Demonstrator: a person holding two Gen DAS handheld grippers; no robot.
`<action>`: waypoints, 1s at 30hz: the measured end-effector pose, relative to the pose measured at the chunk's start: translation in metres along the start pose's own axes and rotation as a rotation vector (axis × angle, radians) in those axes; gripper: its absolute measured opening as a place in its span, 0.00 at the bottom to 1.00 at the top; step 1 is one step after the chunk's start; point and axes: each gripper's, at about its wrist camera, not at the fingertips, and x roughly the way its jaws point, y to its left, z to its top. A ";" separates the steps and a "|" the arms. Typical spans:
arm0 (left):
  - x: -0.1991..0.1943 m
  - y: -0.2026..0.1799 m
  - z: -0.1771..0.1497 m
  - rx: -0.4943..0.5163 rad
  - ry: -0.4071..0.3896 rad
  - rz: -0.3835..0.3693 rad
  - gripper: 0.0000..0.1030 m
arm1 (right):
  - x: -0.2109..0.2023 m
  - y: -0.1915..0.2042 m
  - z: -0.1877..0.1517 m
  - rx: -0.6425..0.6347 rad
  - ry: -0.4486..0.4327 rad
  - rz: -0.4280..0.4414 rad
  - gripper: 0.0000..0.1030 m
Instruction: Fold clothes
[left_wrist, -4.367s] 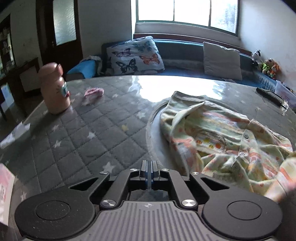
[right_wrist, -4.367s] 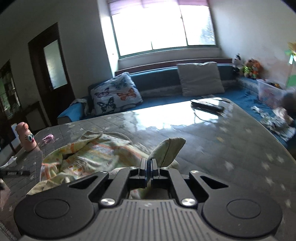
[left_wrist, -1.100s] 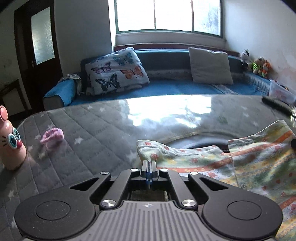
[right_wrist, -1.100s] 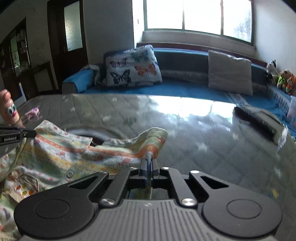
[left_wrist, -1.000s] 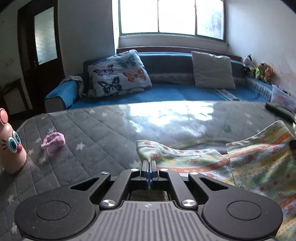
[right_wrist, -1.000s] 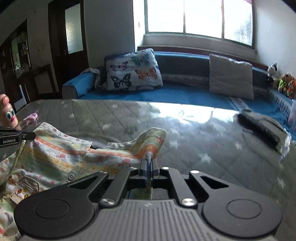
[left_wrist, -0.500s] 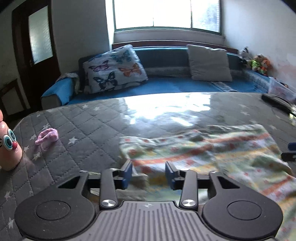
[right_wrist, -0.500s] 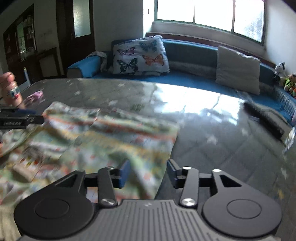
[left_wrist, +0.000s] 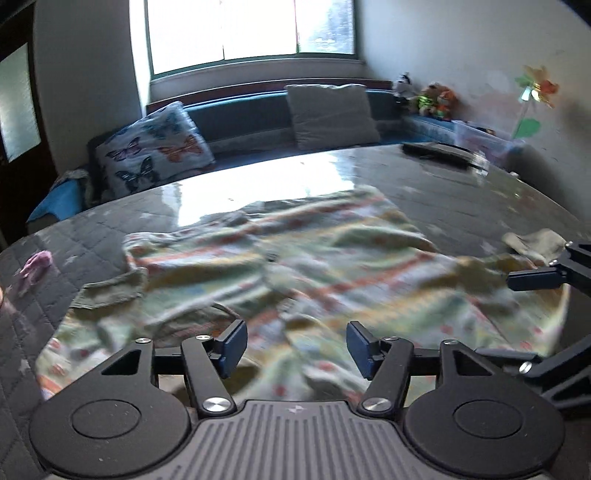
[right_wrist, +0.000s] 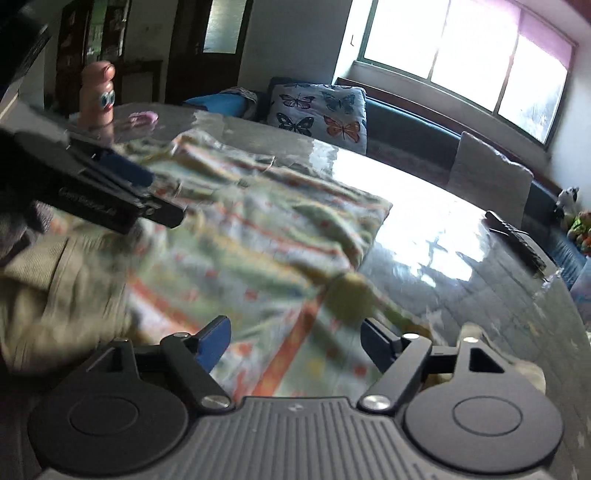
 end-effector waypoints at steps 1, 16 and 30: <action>-0.001 -0.005 -0.002 0.011 -0.002 -0.003 0.63 | -0.005 0.001 -0.004 0.006 -0.007 -0.001 0.77; -0.008 -0.036 -0.023 0.094 -0.009 0.008 0.66 | -0.020 -0.093 -0.029 0.386 -0.017 0.003 0.77; -0.008 -0.043 -0.026 0.084 0.005 0.017 0.79 | -0.024 -0.188 -0.059 0.631 -0.025 -0.264 0.49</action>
